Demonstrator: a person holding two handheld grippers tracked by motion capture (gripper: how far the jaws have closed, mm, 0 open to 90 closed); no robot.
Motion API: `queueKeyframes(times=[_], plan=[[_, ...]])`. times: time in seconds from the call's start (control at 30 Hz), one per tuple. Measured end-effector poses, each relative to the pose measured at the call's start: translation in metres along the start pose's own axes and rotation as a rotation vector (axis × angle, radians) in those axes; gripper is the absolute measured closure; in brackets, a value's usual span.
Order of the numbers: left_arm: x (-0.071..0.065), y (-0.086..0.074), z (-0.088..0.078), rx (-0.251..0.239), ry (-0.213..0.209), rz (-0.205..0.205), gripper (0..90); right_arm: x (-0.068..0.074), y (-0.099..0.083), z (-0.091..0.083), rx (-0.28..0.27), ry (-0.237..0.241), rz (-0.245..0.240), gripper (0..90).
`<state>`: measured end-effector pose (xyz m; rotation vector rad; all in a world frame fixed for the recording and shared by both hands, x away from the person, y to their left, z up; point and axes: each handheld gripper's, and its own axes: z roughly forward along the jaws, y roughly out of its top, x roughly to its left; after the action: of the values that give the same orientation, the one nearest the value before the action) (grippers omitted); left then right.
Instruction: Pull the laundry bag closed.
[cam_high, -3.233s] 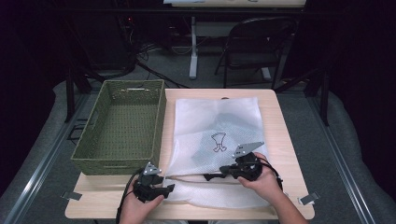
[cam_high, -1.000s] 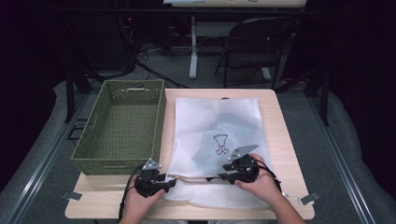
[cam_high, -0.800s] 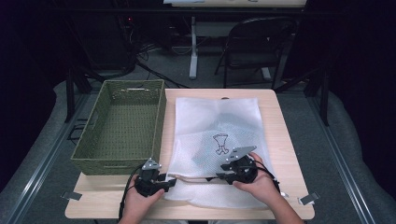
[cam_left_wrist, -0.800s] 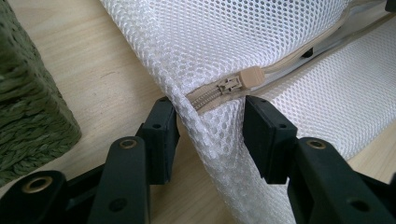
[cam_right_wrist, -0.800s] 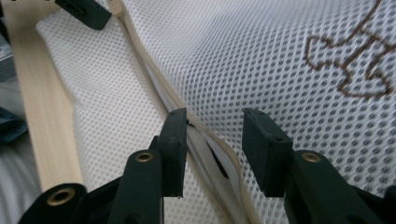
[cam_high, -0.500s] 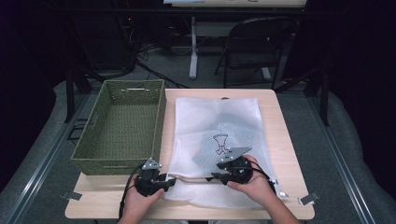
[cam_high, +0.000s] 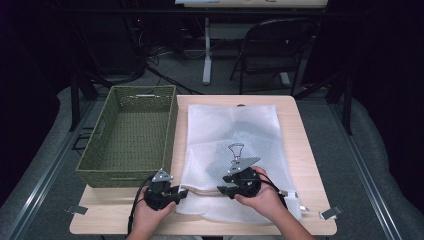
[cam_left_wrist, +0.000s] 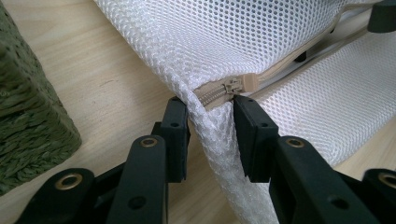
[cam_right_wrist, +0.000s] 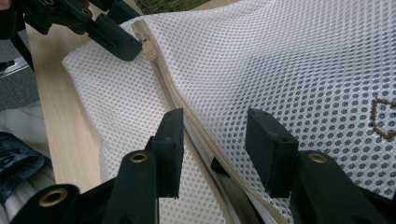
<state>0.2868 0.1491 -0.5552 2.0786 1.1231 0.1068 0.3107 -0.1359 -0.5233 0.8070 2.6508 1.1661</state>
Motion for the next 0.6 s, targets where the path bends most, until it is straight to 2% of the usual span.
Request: queueKeyframes(times=[0.17,0.3,0.33,0.6], plan=[[-0.001,0.001,-0.001,-0.007,0.0,0.014,70.7,-0.001,0.003,0.004,0.012,-0.022,-0.019,61.8],[-0.003,0.003,-0.003,-0.01,0.002,0.029,73.9,-0.001,0.005,0.008,0.025,0.0,0.01,64.5],[-0.005,0.003,-0.002,-0.014,0.003,0.023,74.9,-0.001,0.005,0.009,0.025,0.008,0.005,64.6],[-0.009,0.009,-0.007,-0.019,-0.001,0.057,80.9,0.001,0.01,0.014,0.035,0.013,0.008,68.3]])
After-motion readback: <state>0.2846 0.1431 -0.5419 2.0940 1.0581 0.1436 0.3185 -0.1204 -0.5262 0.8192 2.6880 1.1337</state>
